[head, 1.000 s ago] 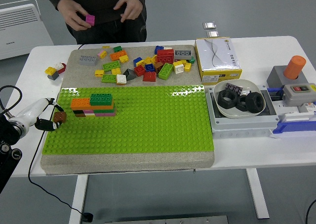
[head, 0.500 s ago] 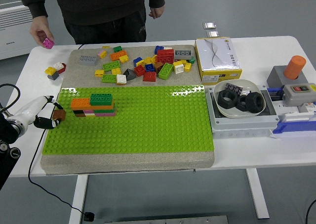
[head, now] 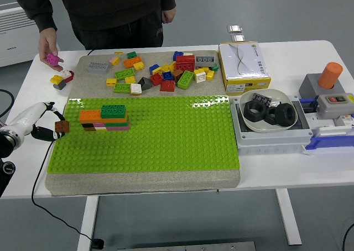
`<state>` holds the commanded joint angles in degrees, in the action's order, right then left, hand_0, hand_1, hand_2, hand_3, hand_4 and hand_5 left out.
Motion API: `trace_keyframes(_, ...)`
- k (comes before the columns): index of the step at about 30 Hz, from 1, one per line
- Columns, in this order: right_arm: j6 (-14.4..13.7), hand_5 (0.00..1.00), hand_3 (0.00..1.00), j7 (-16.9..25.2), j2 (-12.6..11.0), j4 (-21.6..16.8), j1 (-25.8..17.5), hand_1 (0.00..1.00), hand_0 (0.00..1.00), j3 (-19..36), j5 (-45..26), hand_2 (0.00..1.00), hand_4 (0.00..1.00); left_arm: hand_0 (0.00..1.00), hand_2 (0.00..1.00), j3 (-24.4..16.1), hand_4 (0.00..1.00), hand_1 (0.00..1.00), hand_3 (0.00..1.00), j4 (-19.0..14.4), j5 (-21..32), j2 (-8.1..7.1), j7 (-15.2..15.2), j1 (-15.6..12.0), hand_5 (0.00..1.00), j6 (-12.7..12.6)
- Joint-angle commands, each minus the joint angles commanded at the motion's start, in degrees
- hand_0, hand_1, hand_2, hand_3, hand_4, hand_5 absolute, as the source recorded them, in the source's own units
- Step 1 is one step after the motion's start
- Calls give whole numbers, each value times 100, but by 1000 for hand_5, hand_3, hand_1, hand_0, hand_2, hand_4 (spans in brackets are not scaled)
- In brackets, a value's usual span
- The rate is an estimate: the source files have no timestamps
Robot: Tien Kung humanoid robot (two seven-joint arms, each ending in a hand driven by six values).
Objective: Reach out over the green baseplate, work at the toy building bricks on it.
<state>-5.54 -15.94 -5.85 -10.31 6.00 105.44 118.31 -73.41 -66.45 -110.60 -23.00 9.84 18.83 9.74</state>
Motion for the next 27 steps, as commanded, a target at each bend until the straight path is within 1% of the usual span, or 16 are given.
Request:
trace_keyframes(5, -1, 998, 735, -3, 2, 0, -5, 651, 678, 5, 5, 639, 898, 954, 953, -13, 820, 969, 450, -23, -13, -21, 21, 4, 2, 31)
trace_keyframes(9, -5, 998, 735, -6, 1, 0, -11, 651, 677, 4, -4, 639, 898, 953, 950, -7, 808, 967, 452, -252, 52, -98, 81, 9, 2, 95)
trace_keyframes(14, -8, 998, 735, -8, -7, 0, -11, 651, 677, 31, 16, 639, 898, 953, 950, 168, 808, 967, 452, -759, 372, -321, 203, 100, 2, 240)
trace_keyframes(16, -10, 998, 734, -10, -11, 0, -9, 651, 678, 54, 34, 638, 899, 951, 945, 288, 801, 966, 455, -984, 595, -434, 249, 191, 2, 308)
trace_keyframes(18, -10, 998, 734, -13, -16, 0, -6, 651, 678, 75, 51, 638, 899, 951, 945, 460, 801, 966, 455, -1102, 822, -544, 272, 313, 2, 370)
trace_keyframes(20, -9, 998, 734, -14, -25, 0, 2, 651, 678, 101, 71, 638, 899, 951, 945, 684, 801, 966, 455, -1104, 1063, -660, 278, 481, 2, 442)
trace_keyframes(23, -6, 998, 734, -15, -47, 0, 22, 651, 679, 138, 106, 634, 899, 949, 940, 1061, 802, 965, 453, -897, 1466, -799, 260, 805, 2, 531)
trace_keyframes(27, -1, 998, 735, -15, -74, 0, 52, 651, 678, 175, 143, 629, 900, 946, 937, 1517, 803, 961, 453, -557, 1927, -867, 239, 1188, 2, 586)
